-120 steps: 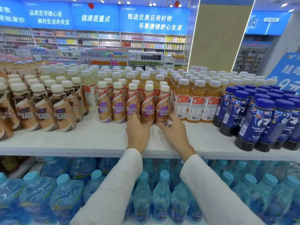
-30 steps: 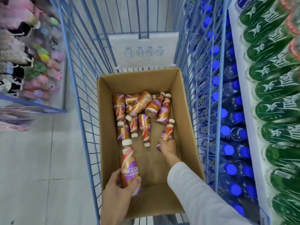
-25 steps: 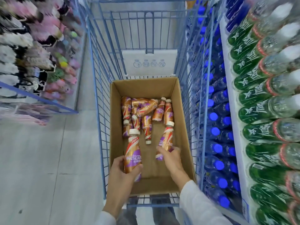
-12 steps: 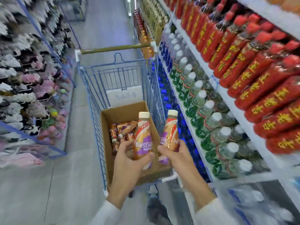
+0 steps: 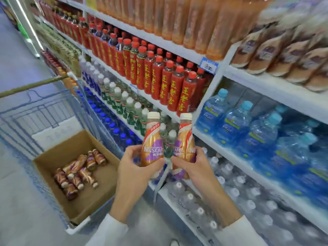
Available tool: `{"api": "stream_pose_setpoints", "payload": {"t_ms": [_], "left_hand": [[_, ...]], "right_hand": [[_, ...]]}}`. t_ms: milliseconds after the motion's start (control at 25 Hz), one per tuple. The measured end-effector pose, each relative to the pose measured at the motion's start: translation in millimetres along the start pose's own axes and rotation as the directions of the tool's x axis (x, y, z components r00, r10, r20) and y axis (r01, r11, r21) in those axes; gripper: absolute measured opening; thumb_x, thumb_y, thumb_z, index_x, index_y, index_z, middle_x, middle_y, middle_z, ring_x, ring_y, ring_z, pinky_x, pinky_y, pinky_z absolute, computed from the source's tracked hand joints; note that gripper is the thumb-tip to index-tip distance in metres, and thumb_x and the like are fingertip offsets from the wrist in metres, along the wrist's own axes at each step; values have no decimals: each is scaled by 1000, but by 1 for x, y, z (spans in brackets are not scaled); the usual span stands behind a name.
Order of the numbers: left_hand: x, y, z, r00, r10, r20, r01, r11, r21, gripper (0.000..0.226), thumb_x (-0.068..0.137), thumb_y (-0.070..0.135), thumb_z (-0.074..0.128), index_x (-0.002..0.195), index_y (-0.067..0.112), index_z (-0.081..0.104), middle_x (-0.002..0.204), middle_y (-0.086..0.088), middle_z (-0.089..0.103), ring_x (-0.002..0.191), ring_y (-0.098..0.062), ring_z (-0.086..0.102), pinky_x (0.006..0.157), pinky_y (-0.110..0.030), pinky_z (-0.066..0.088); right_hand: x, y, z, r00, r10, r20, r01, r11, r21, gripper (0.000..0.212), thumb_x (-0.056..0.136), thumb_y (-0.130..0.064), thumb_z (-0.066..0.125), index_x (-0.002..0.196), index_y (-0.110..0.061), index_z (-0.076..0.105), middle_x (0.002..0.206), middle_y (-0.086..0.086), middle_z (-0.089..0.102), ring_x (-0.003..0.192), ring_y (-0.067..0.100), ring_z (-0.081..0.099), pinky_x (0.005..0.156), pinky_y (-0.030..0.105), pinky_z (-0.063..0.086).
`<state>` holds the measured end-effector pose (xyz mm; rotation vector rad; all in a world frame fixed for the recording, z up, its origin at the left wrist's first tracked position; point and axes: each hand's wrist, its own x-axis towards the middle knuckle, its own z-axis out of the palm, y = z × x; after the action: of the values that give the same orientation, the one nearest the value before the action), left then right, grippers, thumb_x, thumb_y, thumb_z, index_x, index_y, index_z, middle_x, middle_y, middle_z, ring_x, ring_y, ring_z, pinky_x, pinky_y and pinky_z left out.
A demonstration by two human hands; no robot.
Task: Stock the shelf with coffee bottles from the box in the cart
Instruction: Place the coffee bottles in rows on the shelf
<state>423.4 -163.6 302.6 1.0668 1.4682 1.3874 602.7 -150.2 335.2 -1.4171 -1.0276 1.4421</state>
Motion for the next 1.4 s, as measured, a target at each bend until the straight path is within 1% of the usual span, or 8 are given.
{"api": "stream_pose_setpoints", "payload": {"t_ms": [200, 320, 600, 800, 920, 1040, 1200, 1400], "left_hand": [[-32, 38, 104, 967, 90, 237, -77, 995, -60, 59, 54, 42, 96, 102, 35, 62, 91, 19, 71, 73, 1, 71, 59, -12, 52], [-63, 57, 180, 923, 135, 361, -96, 988, -124, 53, 63, 16, 97, 102, 29, 64, 93, 9, 72, 72, 4, 70, 58, -10, 51], [-145, 100, 349, 800, 251, 545, -151, 963, -222, 49, 64, 1, 92, 104, 13, 67, 95, -3, 70, 65, 6, 67, 52, -10, 51], [-169, 146, 447, 739, 337, 584, -210, 938, -276, 54, 67, 15, 95, 111, 18, 65, 102, 3, 70, 75, 3, 70, 64, -14, 55], [-168, 171, 489, 692, 380, 614, -253, 924, -287, 54, 67, 27, 95, 112, 29, 65, 102, 9, 74, 89, -4, 72, 74, -21, 59], [-154, 189, 521, 637, 428, 641, -350, 902, -255, 57, 67, 33, 95, 111, 41, 59, 104, 17, 74, 92, 4, 70, 72, -11, 55], [-136, 188, 547, 620, 420, 663, -400, 896, -194, 61, 68, 31, 94, 112, 41, 53, 108, 22, 67, 91, 13, 65, 68, -4, 50], [-120, 172, 560, 624, 388, 678, -382, 909, -169, 64, 71, 33, 92, 120, 39, 52, 116, 16, 67, 103, 1, 65, 77, -10, 53]], "right_hand": [[-55, -13, -101, 968, -76, -238, 88, 995, 39, 45, 80, -12, 83, 117, -17, 57, 97, 7, 74, 71, 14, 71, 57, 27, 59], [-91, -17, -173, 913, -125, -389, 158, 986, 56, 46, 78, -11, 85, 115, -17, 57, 95, 4, 73, 70, 11, 71, 55, 21, 55], [-164, -36, -350, 763, -230, -604, 277, 961, -16, 45, 80, -5, 82, 114, -12, 55, 74, -9, 74, 62, 7, 69, 51, 23, 54], [-171, -81, -450, 635, -334, -697, 351, 928, -124, 52, 78, -10, 85, 117, -15, 52, 90, -1, 70, 63, 3, 69, 51, 19, 52], [-157, -107, -492, 578, -406, -708, 395, 898, -193, 63, 76, -14, 87, 124, -16, 46, 105, -2, 68, 87, 7, 69, 56, 12, 51], [-136, -121, -519, 589, -424, -688, 414, 889, -194, 70, 75, -12, 87, 126, -22, 40, 113, -8, 62, 96, 2, 62, 57, 8, 50], [-112, -118, -538, 625, -382, -681, 376, 911, -167, 74, 78, -10, 84, 131, -23, 33, 118, -7, 59, 102, 3, 59, 84, 27, 55], [-96, -107, -547, 616, -411, -671, 378, 903, -206, 77, 78, -13, 86, 129, -29, 31, 119, -15, 55, 101, -1, 58, 59, 10, 53]]}}
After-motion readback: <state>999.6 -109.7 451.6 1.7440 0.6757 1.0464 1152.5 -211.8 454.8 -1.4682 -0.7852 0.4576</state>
